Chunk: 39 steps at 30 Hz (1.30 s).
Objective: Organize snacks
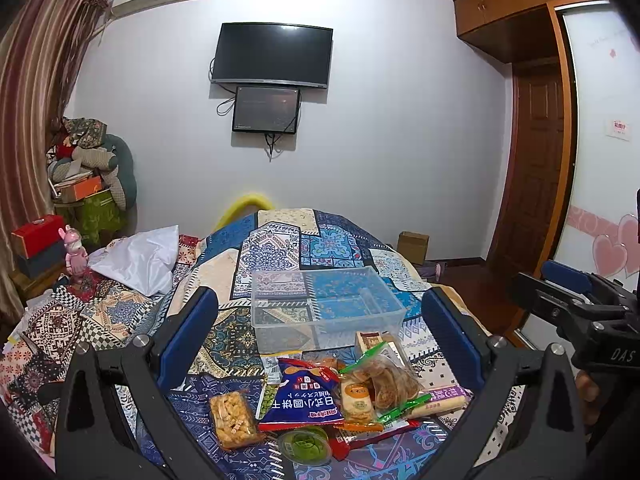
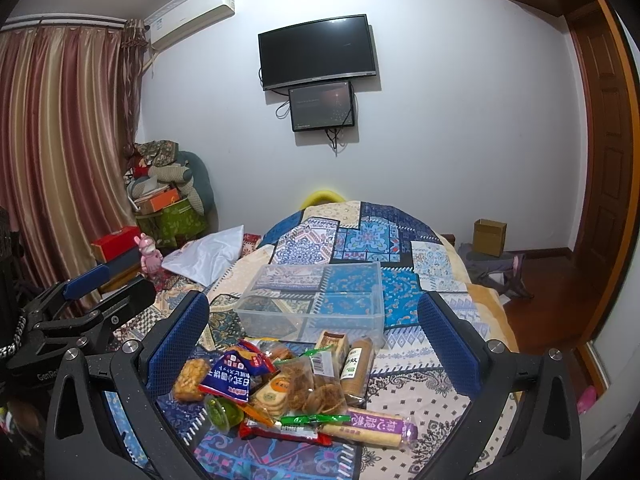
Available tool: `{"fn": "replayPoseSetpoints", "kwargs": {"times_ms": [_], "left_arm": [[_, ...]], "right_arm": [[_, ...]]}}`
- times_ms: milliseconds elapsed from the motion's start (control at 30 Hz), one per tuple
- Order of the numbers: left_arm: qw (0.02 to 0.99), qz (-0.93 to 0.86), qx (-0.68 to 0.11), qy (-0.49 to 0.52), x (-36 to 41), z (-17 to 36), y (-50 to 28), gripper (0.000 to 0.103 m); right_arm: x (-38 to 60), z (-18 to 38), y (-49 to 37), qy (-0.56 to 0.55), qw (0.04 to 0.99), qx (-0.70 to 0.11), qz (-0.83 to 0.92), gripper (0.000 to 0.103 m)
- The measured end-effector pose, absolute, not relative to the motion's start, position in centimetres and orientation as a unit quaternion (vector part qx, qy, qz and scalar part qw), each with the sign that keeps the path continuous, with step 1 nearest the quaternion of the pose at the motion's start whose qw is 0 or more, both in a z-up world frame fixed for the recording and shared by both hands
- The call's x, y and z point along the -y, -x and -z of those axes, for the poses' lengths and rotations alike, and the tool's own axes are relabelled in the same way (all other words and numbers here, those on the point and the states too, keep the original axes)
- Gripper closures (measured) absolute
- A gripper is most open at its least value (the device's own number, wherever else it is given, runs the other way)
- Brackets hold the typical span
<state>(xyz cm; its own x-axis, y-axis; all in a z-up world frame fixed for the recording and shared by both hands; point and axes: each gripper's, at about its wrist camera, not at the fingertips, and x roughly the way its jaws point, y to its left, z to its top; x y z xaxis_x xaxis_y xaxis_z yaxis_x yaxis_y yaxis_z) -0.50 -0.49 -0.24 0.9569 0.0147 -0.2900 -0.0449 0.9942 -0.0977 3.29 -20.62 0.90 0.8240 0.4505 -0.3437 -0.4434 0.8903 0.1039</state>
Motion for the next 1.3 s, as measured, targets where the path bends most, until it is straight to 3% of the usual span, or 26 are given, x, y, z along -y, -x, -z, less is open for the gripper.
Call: {"fn": "replayPoseSetpoints", "kwargs": {"times_ms": [633,833,1033,1300], "left_arm": [[0.984,-0.005,-0.170,0.053,-0.1,1.2,-0.4,0.000],[0.976,-0.011,-0.211,0.057,-1.4,3.5,-2.0,0.000],[0.962,-0.036,-0.263,0.064,-4.0,6.9,-3.5,0.012],[0.938,-0.065,-0.332,0.076,-6.3,12.1,-4.8,0.012]], "right_arm": [[20.7,0.8,-4.9,-0.016,0.949,-0.214,-0.231,0.000],[21.6,2.6,-6.6,-0.020,0.942,-0.244,-0.231,0.000],[22.8,5.5,-8.5,-0.001,0.931,-0.291,-0.219,0.001],[23.2,10.0,-9.6,0.034,0.905,-0.365,-0.215,0.006]]}}
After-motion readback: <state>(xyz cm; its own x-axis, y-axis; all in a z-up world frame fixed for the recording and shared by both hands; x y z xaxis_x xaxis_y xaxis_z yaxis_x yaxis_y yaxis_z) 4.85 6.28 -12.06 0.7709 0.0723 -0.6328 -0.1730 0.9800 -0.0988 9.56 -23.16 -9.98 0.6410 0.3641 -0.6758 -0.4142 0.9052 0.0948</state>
